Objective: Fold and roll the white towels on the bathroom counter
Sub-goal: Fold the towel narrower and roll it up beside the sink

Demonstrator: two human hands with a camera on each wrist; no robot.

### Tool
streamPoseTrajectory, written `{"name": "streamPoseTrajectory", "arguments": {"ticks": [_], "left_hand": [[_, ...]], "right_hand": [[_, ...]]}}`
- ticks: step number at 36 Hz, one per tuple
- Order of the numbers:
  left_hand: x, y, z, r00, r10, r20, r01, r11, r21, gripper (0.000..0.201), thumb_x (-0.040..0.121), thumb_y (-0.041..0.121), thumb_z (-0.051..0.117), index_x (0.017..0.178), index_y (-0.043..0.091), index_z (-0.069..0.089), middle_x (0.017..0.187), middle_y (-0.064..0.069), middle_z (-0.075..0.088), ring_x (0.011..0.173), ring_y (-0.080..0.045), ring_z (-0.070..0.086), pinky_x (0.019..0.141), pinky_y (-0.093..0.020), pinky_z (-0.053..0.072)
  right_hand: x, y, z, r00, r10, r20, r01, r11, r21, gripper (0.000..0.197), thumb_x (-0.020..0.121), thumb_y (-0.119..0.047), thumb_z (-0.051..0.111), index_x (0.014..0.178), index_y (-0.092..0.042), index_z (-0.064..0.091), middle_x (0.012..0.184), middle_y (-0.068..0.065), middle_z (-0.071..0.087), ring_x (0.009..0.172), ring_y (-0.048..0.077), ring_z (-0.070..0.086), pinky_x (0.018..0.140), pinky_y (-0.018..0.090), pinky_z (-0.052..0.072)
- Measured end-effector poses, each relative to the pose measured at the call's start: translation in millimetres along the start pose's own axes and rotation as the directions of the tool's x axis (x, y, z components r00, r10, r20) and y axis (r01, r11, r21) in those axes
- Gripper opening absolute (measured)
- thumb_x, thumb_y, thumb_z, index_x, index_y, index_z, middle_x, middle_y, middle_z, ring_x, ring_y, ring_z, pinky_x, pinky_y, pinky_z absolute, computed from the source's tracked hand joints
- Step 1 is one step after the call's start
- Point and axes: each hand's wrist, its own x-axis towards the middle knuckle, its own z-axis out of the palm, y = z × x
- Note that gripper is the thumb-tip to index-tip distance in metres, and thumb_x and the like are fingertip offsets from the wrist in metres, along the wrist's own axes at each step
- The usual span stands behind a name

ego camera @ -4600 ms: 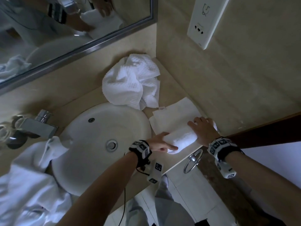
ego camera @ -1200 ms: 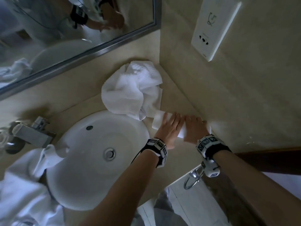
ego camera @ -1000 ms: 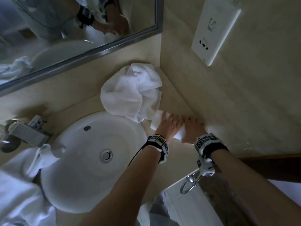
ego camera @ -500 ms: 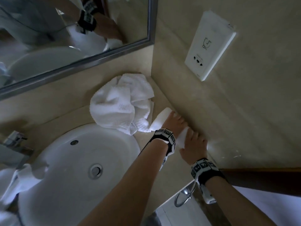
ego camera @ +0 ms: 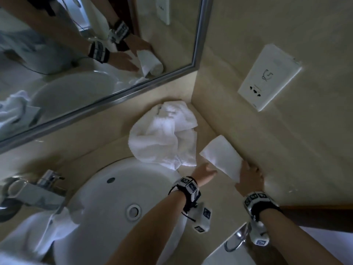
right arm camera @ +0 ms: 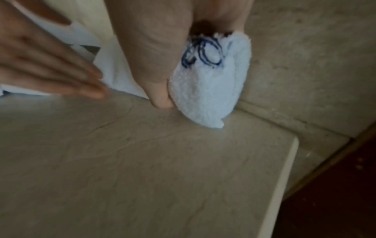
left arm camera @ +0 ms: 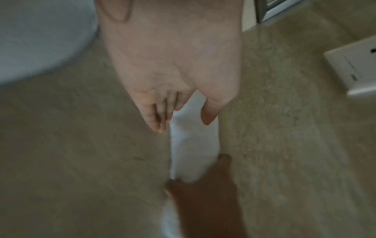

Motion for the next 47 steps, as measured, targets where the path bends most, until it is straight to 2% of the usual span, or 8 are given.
{"name": "streamPoseTrajectory", "arguments": {"ticks": [7,10,14,19,22,31,36,47], "left_hand": [[82.3,6.3,60.1,0.982,-0.182,-0.044,0.1,0.712,-0.695,0.111,0.042,0.068,0.083,0.133,0.015,0.05,0.125,-0.016,0.06,0.111,-0.036,0.06,0.098,-0.053,0.047],[93.4,18.5,60.4,0.987,-0.158,-0.022,0.088,0.658,-0.748,0.114,0.037,0.075,0.081,0.133,0.022,0.05,0.122,-0.001,0.064,0.11,-0.027,0.061,0.096,-0.049,0.049],[58.6,65.3,36.3,0.989,-0.095,0.113,0.148,0.633,-0.76,0.092,0.061,0.072,0.071,0.134,0.021,0.046,0.122,-0.003,0.06,0.109,-0.025,0.057,0.099,-0.044,0.044],[57.2,61.7,25.1,0.984,-0.144,0.108,0.17,0.554,-0.815,0.047,0.078,0.058,0.067,0.102,0.022,0.05,0.093,0.001,0.058,0.086,-0.015,0.057,0.084,-0.034,0.047],[117.3,25.4,42.0,0.982,-0.188,0.027,0.121,0.506,-0.854,0.089,0.047,0.066,0.084,0.12,0.023,0.058,0.112,0.001,0.068,0.102,-0.02,0.065,0.089,-0.04,0.051],[89.5,54.5,18.2,0.985,-0.175,-0.009,0.113,0.675,-0.729,0.025,0.078,0.032,0.066,0.098,0.018,0.059,0.106,-0.01,0.065,0.09,-0.026,0.063,0.077,-0.036,0.051],[95.0,78.1,-8.7,0.958,-0.099,-0.269,0.063,0.988,-0.138,0.069,0.08,0.02,0.068,0.141,0.013,0.036,0.131,-0.015,0.043,0.12,-0.029,0.046,0.1,-0.038,0.038],[62.1,57.1,-36.3,0.963,0.102,-0.249,-0.033,0.963,0.269,0.055,0.093,0.023,0.051,0.143,0.008,0.033,0.145,-0.014,0.039,0.133,-0.032,0.038,0.106,-0.037,0.036]], "right_hand": [[-9.9,-9.1,24.7,0.988,-0.027,-0.149,0.058,0.978,0.203,0.09,0.049,-0.025,0.087,0.12,-0.005,0.035,0.087,0.024,0.058,0.069,0.037,0.06,0.056,0.041,0.052],[-14.4,-1.7,9.3,0.896,-0.041,-0.442,0.115,0.983,0.143,0.033,0.08,-0.011,0.041,0.111,-0.001,0.048,0.077,0.02,0.056,0.06,0.033,0.058,0.048,0.037,0.05],[-6.7,11.4,-6.8,0.807,-0.053,-0.588,0.125,0.989,0.082,0.061,0.095,-0.017,0.002,0.102,-0.001,0.06,0.073,0.019,0.054,0.062,0.032,0.056,0.055,0.039,0.047],[-2.9,12.4,11.0,0.836,-0.062,-0.545,0.039,0.998,-0.053,0.037,0.081,-0.012,0.051,0.117,-0.008,0.046,0.084,0.016,0.048,0.074,0.03,0.049,0.067,0.043,0.042],[-1.5,8.5,15.6,0.86,-0.089,-0.502,0.039,0.993,-0.11,0.043,0.078,-0.013,0.057,0.119,-0.009,0.045,0.087,0.016,0.048,0.079,0.029,0.047,0.07,0.042,0.04],[1.7,1.9,29.7,0.944,-0.032,-0.328,0.013,0.998,-0.058,0.041,0.08,-0.009,0.05,0.12,-0.007,0.044,0.089,0.018,0.048,0.081,0.031,0.048,0.072,0.044,0.043],[2.0,-0.5,29.5,0.965,-0.096,-0.243,0.067,0.99,-0.124,0.044,0.081,-0.011,0.053,0.123,-0.004,0.043,0.093,0.021,0.051,0.084,0.033,0.051,0.075,0.045,0.043],[9.6,7.4,-1.4,0.98,-0.172,0.096,0.187,0.967,-0.171,0.109,0.07,-0.053,0.063,0.147,-0.003,0.004,0.14,0.024,0.028,0.127,0.037,0.033,0.106,0.044,0.028]]}}
